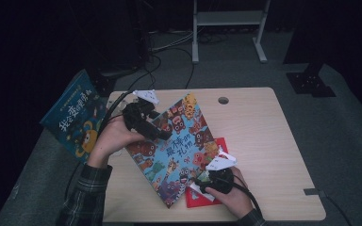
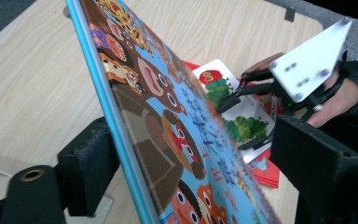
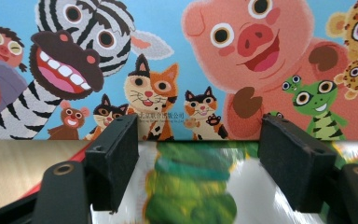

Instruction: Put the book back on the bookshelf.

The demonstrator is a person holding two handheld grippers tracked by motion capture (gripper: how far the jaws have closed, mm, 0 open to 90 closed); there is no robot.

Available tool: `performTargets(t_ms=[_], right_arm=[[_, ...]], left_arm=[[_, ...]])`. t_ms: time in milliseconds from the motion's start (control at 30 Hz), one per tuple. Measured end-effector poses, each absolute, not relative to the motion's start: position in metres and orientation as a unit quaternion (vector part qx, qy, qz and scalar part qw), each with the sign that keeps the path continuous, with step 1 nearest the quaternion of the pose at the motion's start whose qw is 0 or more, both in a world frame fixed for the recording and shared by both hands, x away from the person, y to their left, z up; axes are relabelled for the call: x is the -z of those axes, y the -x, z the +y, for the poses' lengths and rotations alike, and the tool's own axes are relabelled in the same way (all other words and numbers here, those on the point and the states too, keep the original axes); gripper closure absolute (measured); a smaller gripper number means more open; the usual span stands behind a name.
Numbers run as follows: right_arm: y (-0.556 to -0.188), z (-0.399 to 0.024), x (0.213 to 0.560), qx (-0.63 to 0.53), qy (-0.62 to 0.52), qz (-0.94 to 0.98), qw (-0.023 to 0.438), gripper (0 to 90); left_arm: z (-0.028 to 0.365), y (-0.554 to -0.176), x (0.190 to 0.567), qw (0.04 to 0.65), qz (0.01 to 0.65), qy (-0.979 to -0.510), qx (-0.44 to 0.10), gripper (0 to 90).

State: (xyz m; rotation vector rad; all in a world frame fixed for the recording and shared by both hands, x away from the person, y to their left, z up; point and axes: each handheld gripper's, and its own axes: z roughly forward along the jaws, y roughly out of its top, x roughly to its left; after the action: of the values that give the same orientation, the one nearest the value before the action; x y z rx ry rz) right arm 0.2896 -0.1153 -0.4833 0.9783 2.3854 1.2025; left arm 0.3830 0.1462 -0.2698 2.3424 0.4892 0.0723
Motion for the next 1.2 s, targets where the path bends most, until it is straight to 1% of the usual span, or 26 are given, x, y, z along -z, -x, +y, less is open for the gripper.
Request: performTargets(t_ms=[233, 367, 467, 633, 733, 867, 1067, 1200], right_arm=[[-0.297, -0.105, 0.482, -0.412, -0.347, 0.829, 0.153, 27.9], [-0.301, -0.1, 0.483, -0.415, -0.352, 0.824, 0.157, 27.8], [-0.302, -0.1, 0.483, -0.415, -0.349, 0.826, 0.155, 28.7], [-0.302, -0.101, 0.485, -0.425, -0.344, 0.822, 0.159, 29.6], [-0.302, -0.101, 0.485, -0.425, -0.344, 0.822, 0.159, 29.6], [-0.302, -0.102, 0.486, -0.427, -0.341, 0.822, 0.159, 29.6], [-0.302, -0.103, 0.486, -0.429, -0.336, 0.824, 0.157, 30.0], [-0.301, -0.108, 0.485, -0.428, -0.319, 0.831, 0.158, 32.8]], left_arm=[[0.137, -0.383, 0.259, 0.355, 0.179, -0.917, -0.029, 24.8], [0.127, -0.383, 0.262, 0.332, 0.16, -0.93, -0.02, 32.7], [0.128, -0.384, 0.26, 0.331, 0.17, -0.928, -0.026, 39.4], [0.129, -0.388, 0.258, 0.32, 0.187, -0.928, -0.032, 45.3], [0.129, -0.39, 0.257, 0.325, 0.192, -0.926, -0.03, 52.7], [0.128, -0.39, 0.256, 0.319, 0.197, -0.926, -0.032, 55.0], [0.126, -0.392, 0.253, 0.292, 0.222, -0.929, -0.049, 64.1], [0.125, -0.395, 0.252, 0.299, 0.226, -0.926, -0.035, 67.6]])
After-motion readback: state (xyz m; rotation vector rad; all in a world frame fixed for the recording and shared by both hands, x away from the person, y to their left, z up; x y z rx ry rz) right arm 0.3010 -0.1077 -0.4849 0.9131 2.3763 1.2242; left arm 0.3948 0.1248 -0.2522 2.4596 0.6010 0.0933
